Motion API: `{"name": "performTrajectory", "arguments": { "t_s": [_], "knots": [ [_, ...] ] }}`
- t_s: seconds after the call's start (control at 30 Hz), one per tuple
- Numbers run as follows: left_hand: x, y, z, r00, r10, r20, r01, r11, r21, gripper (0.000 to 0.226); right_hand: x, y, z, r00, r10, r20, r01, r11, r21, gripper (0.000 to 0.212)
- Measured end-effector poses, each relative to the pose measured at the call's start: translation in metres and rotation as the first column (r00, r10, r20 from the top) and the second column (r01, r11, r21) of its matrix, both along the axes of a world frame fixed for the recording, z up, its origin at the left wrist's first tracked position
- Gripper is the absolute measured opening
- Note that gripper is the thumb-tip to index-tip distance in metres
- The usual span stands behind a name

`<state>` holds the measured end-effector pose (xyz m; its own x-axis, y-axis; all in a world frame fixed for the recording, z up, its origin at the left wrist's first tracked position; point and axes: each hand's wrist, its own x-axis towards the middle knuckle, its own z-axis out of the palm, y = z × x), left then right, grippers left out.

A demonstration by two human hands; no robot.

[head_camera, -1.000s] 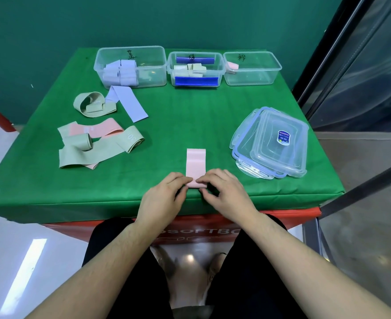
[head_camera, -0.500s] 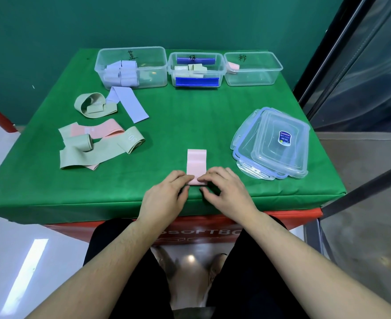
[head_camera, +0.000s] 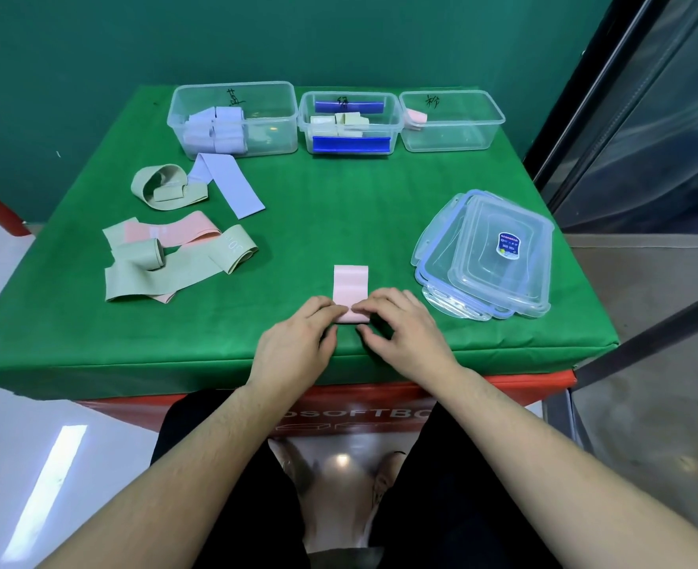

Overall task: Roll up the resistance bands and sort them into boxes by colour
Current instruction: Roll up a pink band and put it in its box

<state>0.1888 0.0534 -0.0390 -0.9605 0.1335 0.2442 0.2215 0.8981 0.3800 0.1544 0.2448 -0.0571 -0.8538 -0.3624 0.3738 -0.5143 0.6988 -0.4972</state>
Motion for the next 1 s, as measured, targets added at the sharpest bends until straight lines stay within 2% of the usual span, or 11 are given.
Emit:
{"name": "performTrajectory", "arguments": {
  "t_s": [0.4, 0.57, 0.87, 1.0],
  "knots": [
    [-0.010, -0.002, 0.000, 0.999, -0.014, -0.048, 0.013, 1.000, -0.005, 0.028, -0.011, 0.001, 0.002, 0.998, -0.005, 0.055, 0.004, 1.000, 0.025, 0.027],
    [-0.017, -0.001, -0.001, 0.998, -0.015, -0.055, 0.018, 0.999, 0.048, 0.022, -0.013, -0.002, 0.005, 0.999, -0.011, 0.042, 0.010, 1.000, 0.006, 0.024],
    [0.021, -0.006, -0.007, 0.990, -0.056, -0.130, 0.065, 0.996, 0.067, 0.022, 0.022, 0.006, -0.001, 1.000, 0.017, 0.018, -0.017, 1.000, -0.020, 0.023],
    [0.032, -0.007, -0.012, 0.993, -0.055, -0.100, 0.063, 0.995, 0.077, 0.021, 0.031, 0.006, -0.006, 0.999, 0.031, 0.010, -0.030, 0.999, -0.034, 0.021]
  ]
}}
